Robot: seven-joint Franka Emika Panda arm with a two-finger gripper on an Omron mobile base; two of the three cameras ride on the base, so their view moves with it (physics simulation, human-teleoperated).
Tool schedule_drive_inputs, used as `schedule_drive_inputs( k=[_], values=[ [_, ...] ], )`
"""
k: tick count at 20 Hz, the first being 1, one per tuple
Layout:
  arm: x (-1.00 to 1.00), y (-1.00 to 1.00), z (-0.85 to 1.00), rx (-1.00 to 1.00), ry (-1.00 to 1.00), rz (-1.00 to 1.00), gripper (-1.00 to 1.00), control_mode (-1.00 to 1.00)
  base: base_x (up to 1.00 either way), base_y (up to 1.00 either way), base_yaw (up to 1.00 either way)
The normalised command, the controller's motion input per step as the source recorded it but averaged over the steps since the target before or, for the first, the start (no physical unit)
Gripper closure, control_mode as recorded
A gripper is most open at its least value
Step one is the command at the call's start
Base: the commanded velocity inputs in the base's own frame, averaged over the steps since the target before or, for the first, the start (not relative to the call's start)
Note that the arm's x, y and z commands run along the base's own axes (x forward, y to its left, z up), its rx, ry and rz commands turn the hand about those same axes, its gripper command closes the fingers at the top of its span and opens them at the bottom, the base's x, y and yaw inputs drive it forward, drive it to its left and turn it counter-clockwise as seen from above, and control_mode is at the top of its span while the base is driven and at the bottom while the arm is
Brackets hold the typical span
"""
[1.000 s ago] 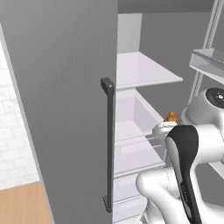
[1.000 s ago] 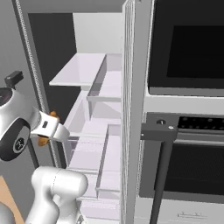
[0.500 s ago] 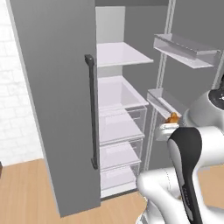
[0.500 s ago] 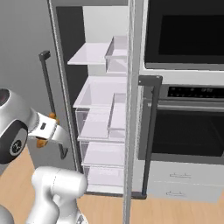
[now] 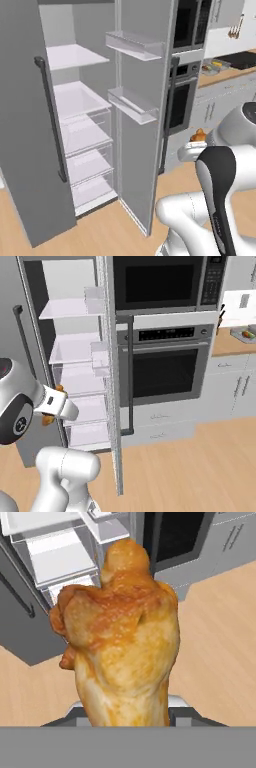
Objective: Place one corn and one chicken drumstick in each tupperware on the nearby counter, to pack two identical lunches.
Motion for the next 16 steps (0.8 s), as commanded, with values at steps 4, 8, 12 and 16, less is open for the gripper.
schedule_drive_inputs(
  k=[4, 8, 12, 16],
  values=[
    [0.0, 0.0, 0.0, 0.0, 0.0, 0.0, 1.0, 1.0, 0.01, -0.57, -0.78],
    [0.0, 0.0, 0.0, 0.0, 0.0, 0.0, 1.0, 1.0, 0.06, -0.74, -0.81],
    [0.0, 0.0, 0.0, 0.0, 0.0, 0.0, 1.0, 1.0, 0.25, -0.78, -0.62],
    [0.0, 0.0, 0.0, 0.0, 0.0, 0.0, 1.0, 1.0, 0.48, -0.41, -0.22]
  ],
)
